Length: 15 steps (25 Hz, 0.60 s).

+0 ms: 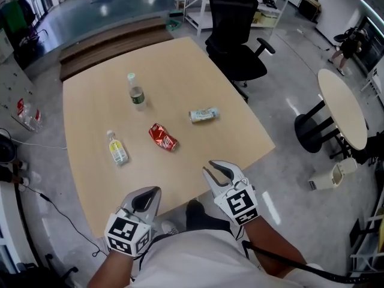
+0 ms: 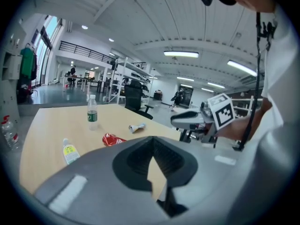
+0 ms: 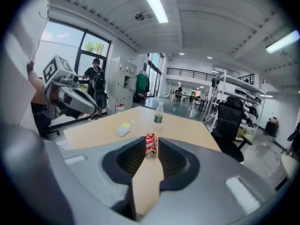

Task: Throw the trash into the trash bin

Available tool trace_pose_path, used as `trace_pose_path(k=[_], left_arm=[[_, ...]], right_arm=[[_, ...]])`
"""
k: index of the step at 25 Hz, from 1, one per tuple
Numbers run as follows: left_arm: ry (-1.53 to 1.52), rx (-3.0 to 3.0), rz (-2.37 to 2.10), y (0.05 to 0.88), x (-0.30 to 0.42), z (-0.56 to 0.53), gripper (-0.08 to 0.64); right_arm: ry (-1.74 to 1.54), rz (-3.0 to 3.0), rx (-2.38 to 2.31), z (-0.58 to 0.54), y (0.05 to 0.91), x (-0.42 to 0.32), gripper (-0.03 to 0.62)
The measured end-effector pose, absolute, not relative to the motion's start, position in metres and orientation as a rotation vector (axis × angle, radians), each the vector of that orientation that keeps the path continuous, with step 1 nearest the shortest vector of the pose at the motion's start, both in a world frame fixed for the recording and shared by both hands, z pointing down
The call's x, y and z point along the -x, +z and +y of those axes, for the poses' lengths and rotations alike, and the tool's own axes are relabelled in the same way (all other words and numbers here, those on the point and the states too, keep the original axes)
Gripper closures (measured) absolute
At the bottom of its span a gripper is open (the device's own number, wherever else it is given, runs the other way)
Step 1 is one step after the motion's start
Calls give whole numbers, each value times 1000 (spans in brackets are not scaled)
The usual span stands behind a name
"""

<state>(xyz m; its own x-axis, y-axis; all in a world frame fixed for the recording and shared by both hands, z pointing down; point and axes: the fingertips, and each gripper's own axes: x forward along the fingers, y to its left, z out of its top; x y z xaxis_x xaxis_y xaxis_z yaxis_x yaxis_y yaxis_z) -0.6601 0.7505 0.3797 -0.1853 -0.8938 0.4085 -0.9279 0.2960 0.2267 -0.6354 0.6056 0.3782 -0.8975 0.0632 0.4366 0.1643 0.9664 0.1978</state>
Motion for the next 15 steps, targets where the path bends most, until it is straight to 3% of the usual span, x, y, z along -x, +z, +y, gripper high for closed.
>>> trace_pose_path(k=[6,15], left_arm=[[134,-1643,-2067,385,660,724,552],[227,-1668,-1978,406,672,673,552]], right_arm=[[-583,-2564,143,576,398,656,494],[-705,-2485,124,530,425,691,485]])
